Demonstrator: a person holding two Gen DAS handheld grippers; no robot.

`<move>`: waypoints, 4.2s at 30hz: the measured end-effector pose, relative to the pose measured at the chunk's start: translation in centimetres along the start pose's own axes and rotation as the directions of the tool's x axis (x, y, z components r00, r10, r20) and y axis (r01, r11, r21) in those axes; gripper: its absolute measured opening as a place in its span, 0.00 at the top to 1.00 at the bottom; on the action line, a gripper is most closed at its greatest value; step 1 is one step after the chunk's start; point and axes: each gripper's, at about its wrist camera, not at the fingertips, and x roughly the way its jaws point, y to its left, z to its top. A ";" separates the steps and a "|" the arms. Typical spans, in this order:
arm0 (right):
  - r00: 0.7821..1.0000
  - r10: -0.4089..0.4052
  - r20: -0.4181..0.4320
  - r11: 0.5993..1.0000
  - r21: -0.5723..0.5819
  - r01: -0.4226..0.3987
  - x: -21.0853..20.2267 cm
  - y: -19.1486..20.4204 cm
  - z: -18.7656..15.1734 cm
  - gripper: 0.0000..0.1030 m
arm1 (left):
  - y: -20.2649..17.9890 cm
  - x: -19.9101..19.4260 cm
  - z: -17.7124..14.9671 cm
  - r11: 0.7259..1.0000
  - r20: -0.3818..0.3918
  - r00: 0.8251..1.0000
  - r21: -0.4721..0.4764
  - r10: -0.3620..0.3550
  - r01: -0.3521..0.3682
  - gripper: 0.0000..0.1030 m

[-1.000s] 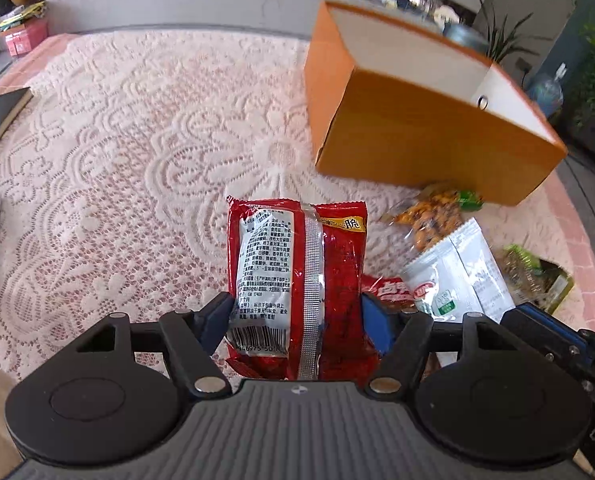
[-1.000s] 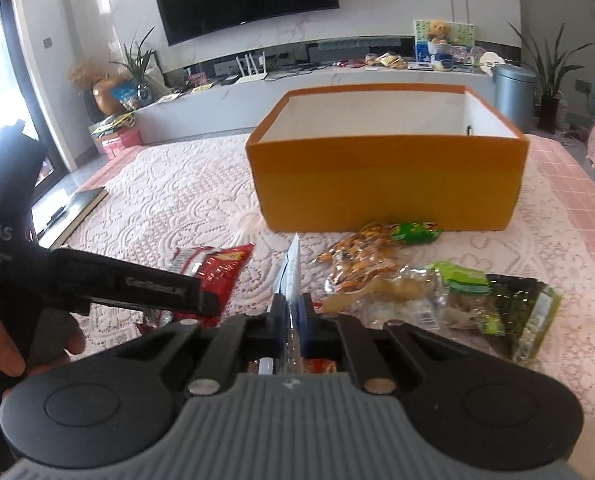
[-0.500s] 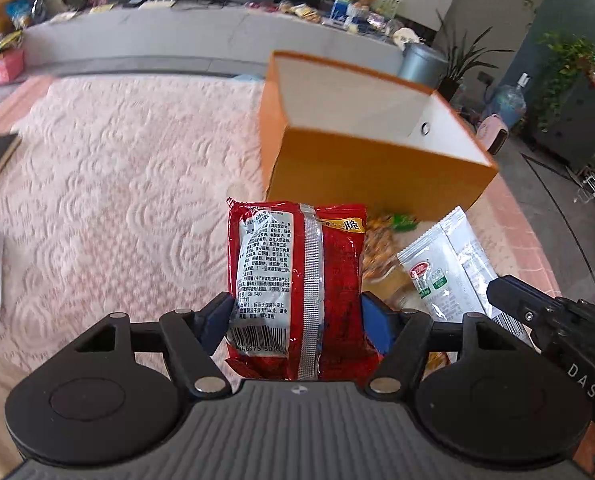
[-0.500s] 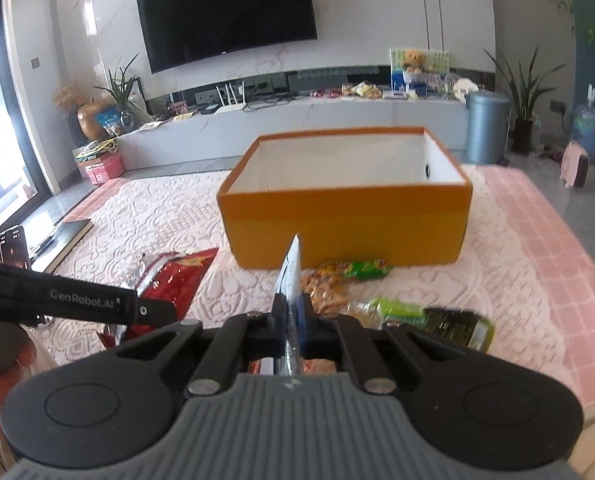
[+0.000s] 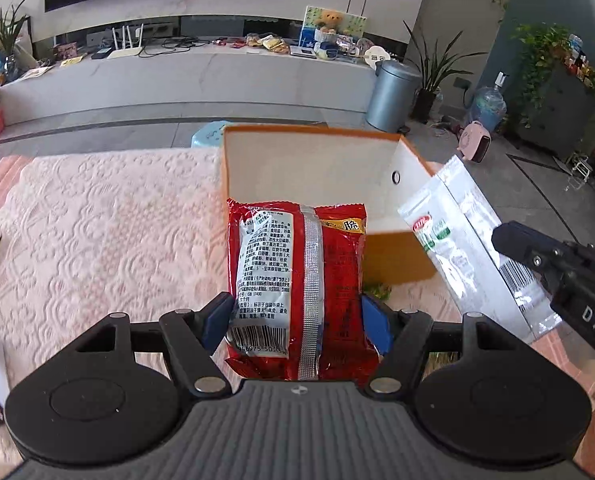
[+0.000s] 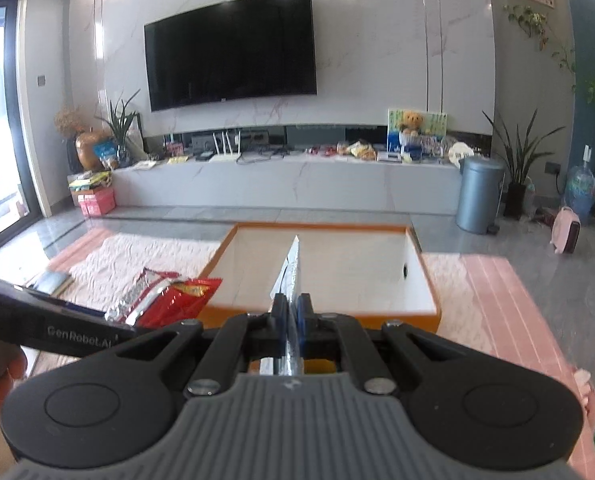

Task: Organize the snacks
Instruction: 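Carry both held packs into the orange box and open both tools, then withdraw both tools from the box back toward the snacks, then grasp the red duck pack with the left tool while the right tool grasps the MiMi bag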

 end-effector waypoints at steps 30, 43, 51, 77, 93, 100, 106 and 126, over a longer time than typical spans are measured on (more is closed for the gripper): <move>0.974 0.000 -0.227 0.996 0.084 0.020 23.5 -2.7 4.2 1.00 | -0.2 16.1 7.0 0.980 -0.192 0.974 0.179 0.123 -0.089 0.23; 0.909 0.053 -0.413 0.973 0.225 0.045 27.5 -4.3 1.4 0.99 | -1.7 17.7 6.2 0.939 -0.206 0.965 0.334 0.160 -0.085 0.17; 0.892 0.060 -0.449 0.969 0.239 0.055 28.0 -4.5 0.9 0.91 | -1.1 16.0 6.3 0.953 -0.159 0.977 0.287 0.145 -0.095 0.17; 0.972 -0.084 -0.221 0.986 0.123 0.113 12.8 -2.0 3.1 0.23 | -1.3 2.1 4.2 0.995 0.005 0.999 0.090 -0.037 0.037 0.17; 0.984 -0.141 -0.105 0.982 0.115 0.153 -2.2 0.1 -3.5 0.07 | -1.3 -2.7 -3.7 0.994 -0.009 0.994 -0.001 -0.107 0.107 0.19; 0.971 -0.168 -0.171 0.968 0.155 0.195 -3.7 0.3 -8.7 0.11 | -0.3 -0.5 -8.6 0.996 -0.098 0.991 -0.014 -0.094 0.093 0.23; 0.964 -0.149 -0.221 0.975 0.128 0.181 -3.0 1.8 -12.2 0.12 | 0.3 1.8 -11.1 0.997 -0.140 0.987 -0.010 -0.079 0.078 0.26; 0.932 -0.101 -0.347 0.982 0.118 0.150 3.3 1.9 -15.2 0.07 | 3.0 6.4 -13.4 0.993 -0.209 0.977 -0.119 -0.046 0.021 0.26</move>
